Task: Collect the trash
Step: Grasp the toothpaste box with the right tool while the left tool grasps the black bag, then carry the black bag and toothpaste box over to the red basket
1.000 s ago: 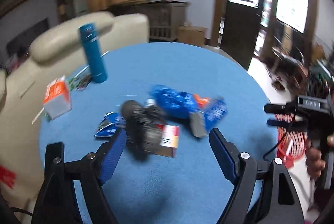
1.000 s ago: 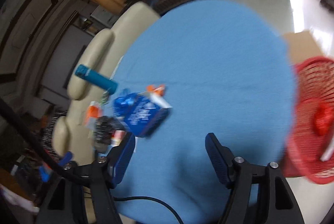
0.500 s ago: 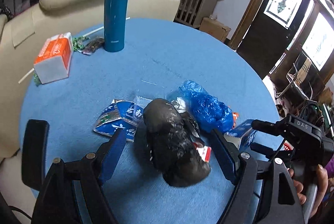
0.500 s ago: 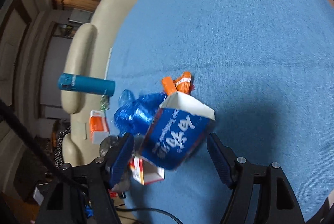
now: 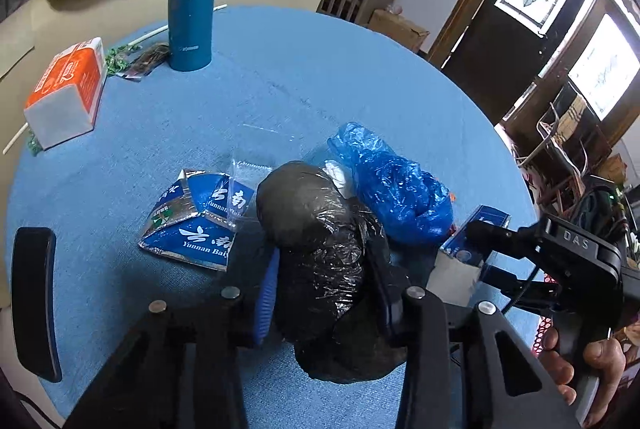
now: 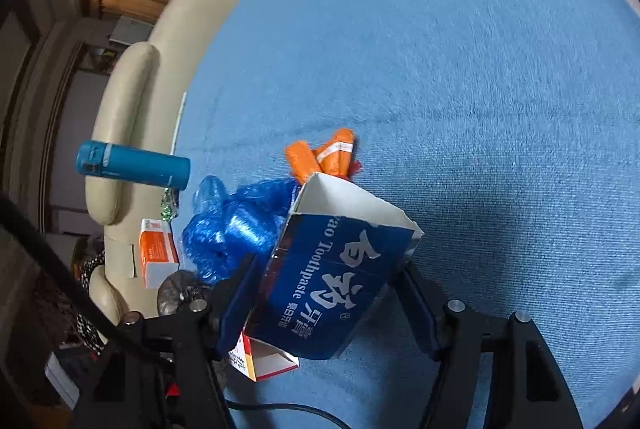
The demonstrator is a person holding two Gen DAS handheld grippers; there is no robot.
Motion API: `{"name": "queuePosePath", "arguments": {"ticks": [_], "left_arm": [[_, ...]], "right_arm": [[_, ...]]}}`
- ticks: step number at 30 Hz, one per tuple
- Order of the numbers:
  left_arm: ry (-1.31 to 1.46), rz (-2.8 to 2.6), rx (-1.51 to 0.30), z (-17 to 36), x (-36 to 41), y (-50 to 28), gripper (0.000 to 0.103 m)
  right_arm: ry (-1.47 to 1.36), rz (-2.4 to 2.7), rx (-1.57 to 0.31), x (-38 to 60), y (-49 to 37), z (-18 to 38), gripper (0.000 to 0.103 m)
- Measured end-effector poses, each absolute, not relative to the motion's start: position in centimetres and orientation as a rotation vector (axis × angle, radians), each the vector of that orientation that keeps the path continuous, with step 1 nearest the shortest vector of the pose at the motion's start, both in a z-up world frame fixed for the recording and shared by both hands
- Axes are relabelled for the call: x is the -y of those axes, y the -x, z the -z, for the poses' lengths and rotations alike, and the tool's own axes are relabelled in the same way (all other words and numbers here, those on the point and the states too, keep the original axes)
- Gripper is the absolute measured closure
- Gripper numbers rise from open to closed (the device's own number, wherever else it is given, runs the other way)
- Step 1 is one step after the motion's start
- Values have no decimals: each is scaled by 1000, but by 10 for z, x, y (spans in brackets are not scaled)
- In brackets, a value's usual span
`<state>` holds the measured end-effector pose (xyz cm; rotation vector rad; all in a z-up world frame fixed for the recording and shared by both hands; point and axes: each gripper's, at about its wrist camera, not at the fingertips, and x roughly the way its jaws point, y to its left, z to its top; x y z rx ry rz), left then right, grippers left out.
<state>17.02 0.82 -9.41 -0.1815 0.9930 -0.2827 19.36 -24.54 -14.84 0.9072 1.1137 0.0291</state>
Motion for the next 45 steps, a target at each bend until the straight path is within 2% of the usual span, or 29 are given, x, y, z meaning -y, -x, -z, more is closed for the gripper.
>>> {"name": "queuePosePath", "arguments": {"ticks": [18, 30, 45], "left_arm": [[73, 291, -815, 32, 6, -90, 62], [-95, 280, -685, -9, 40, -40, 62], [-197, 272, -585, -29, 61, -7, 62]], "right_arm": [[-526, -148, -845, 245, -98, 61, 33], [-519, -93, -754, 268, -44, 37, 33], [-455, -74, -654, 269, -2, 7, 33]]}}
